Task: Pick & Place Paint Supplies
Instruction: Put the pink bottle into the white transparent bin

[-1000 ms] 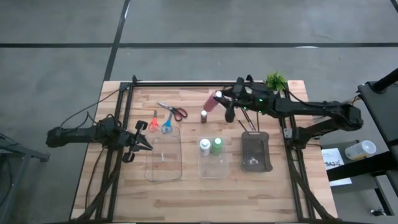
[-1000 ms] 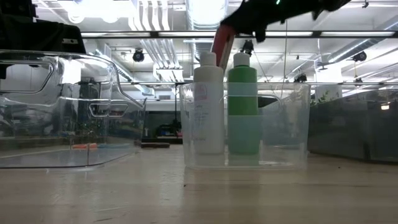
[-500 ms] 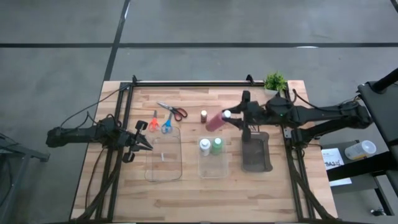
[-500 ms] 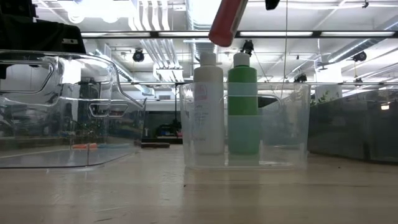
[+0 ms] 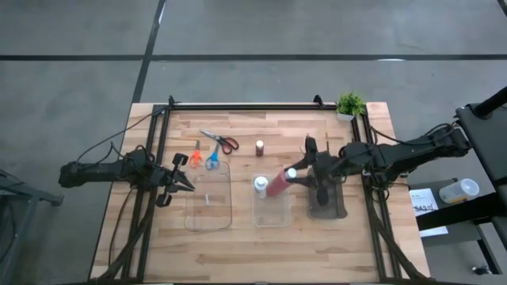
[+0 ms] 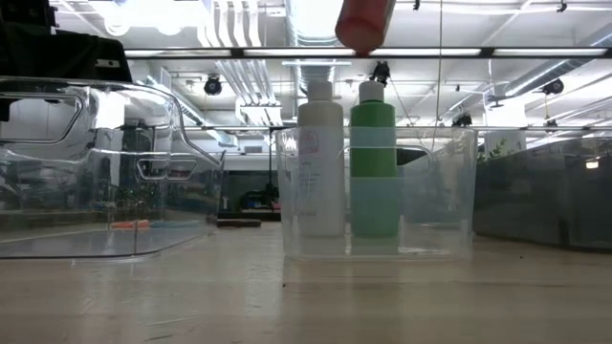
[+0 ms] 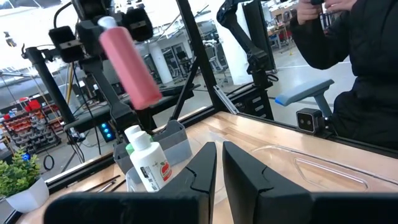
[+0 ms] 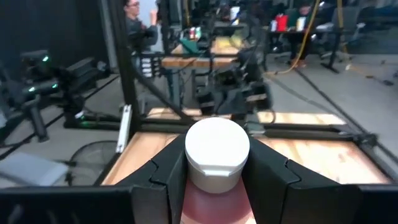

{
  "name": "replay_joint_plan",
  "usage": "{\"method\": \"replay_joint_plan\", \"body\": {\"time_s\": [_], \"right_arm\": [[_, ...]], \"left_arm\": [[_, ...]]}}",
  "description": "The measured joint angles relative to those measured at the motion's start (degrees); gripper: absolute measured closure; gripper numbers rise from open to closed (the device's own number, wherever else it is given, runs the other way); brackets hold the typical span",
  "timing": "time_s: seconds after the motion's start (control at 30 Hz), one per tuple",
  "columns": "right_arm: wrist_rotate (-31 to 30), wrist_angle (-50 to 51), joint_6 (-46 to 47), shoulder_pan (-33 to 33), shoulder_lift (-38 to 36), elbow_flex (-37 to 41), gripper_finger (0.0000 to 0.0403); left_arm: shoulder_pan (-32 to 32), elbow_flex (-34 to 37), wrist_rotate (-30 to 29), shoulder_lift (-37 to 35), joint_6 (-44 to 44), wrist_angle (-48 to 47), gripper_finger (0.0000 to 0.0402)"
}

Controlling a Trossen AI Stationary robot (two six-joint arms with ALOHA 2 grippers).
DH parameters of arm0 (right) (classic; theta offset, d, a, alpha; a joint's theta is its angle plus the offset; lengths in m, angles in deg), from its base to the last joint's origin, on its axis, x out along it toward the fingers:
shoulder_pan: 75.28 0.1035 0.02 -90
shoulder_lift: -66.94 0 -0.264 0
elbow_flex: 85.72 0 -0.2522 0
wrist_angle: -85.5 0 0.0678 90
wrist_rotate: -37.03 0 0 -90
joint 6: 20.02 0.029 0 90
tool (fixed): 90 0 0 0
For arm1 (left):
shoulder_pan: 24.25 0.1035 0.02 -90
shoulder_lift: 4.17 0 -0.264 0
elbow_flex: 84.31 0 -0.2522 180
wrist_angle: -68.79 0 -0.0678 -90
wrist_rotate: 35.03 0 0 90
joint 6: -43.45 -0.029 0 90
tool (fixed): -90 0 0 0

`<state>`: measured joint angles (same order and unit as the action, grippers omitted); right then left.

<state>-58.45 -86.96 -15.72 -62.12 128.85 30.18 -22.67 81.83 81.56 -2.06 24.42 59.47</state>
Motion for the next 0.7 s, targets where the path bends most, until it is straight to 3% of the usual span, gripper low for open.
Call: {"method": "replay_joint_plan", "body": {"time_s": [0.7], "right_arm": [[0.0,-2.7,5.8,3.8,14.1,0.0,0.0278]], "left_arm": [[0.0,0.0,0.0,0.0,0.0,0.0,0.0366]]}}
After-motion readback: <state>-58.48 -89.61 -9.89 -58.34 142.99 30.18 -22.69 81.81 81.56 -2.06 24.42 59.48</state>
